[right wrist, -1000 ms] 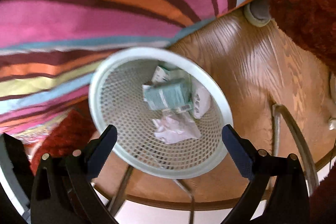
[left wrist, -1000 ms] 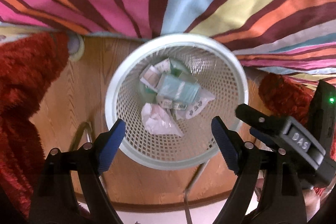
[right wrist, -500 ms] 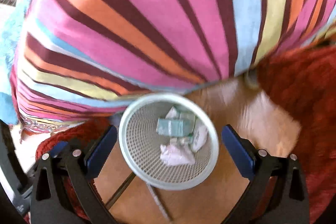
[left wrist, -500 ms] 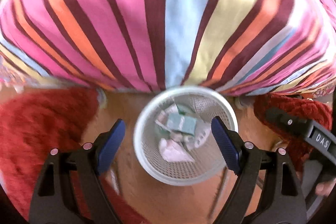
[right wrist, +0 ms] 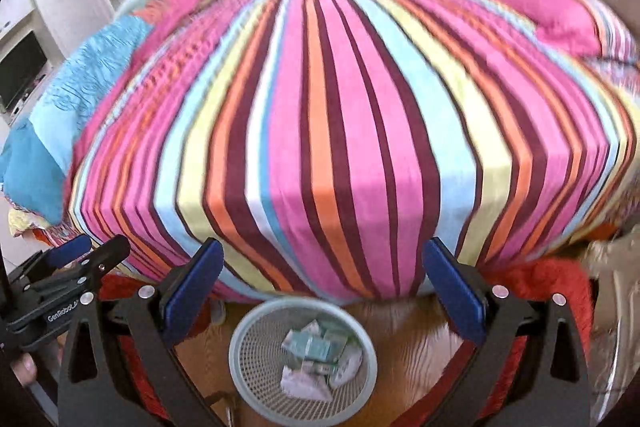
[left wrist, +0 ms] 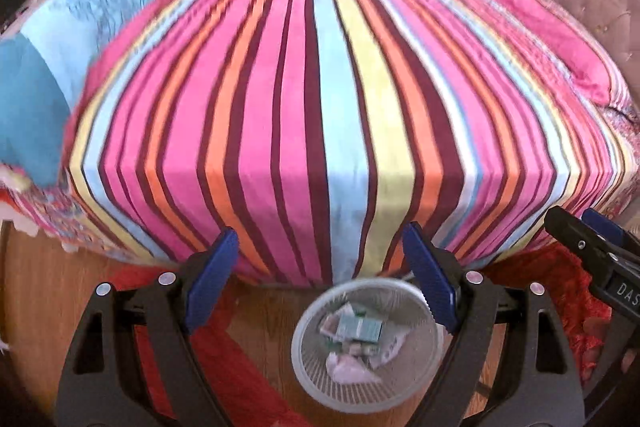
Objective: Collect trash
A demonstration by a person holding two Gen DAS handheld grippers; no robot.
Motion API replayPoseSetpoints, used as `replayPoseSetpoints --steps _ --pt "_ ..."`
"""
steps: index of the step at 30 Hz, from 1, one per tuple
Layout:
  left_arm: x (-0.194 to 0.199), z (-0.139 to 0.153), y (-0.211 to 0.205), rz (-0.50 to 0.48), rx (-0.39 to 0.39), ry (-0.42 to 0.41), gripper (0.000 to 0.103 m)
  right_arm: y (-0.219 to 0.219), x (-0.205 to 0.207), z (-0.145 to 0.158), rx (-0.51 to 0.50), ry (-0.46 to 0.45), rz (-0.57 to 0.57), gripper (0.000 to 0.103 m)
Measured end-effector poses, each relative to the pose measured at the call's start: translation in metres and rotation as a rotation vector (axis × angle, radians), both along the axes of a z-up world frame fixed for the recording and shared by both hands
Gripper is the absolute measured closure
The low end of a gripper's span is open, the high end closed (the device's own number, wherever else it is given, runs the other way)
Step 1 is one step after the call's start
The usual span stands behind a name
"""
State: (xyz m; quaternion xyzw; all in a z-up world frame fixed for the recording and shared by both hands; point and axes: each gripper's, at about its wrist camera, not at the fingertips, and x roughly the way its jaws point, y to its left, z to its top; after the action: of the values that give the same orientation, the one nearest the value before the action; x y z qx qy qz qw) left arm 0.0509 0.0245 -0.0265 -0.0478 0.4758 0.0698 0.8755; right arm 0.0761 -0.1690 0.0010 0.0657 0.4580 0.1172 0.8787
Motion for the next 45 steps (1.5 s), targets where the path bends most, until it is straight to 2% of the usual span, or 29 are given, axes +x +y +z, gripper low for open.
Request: replayPoseSetpoints --steps 6,10,14,24,29,33,45 --pt "0.002 0.026 -0.009 -0.01 0.037 -0.062 0.021 0.005 -0.003 0.008 -0.008 -0.058 0.02 0.008" --pt "0.006 0.033 -0.009 -0.023 0.002 -0.083 0.021 0.006 -0.002 0.009 -0.014 -0.073 0.024 0.008" --pt "0.01 0.038 -0.012 -0.025 0.011 -0.098 0.021 0.004 0.001 0.015 -0.039 -0.087 0.02 0.008" --pt "0.024 0.06 -0.016 -0.063 -0.012 -0.13 0.021 0.004 0.009 0.03 -0.027 -0.095 0.028 0.008" --pt "0.018 0.08 -0.019 -0.083 -0.025 -0.168 0.021 0.006 0.005 0.05 -0.023 -0.142 0.04 0.008" --pt "0.008 0.09 -0.024 -0.096 -0.027 -0.194 0.021 0.0 0.001 0.057 -0.006 -0.146 0.03 0.008" --pt "-0.002 0.097 -0.019 -0.106 -0.089 -0.21 0.021 -0.008 -0.006 0.069 -0.006 -0.156 0.001 0.008"
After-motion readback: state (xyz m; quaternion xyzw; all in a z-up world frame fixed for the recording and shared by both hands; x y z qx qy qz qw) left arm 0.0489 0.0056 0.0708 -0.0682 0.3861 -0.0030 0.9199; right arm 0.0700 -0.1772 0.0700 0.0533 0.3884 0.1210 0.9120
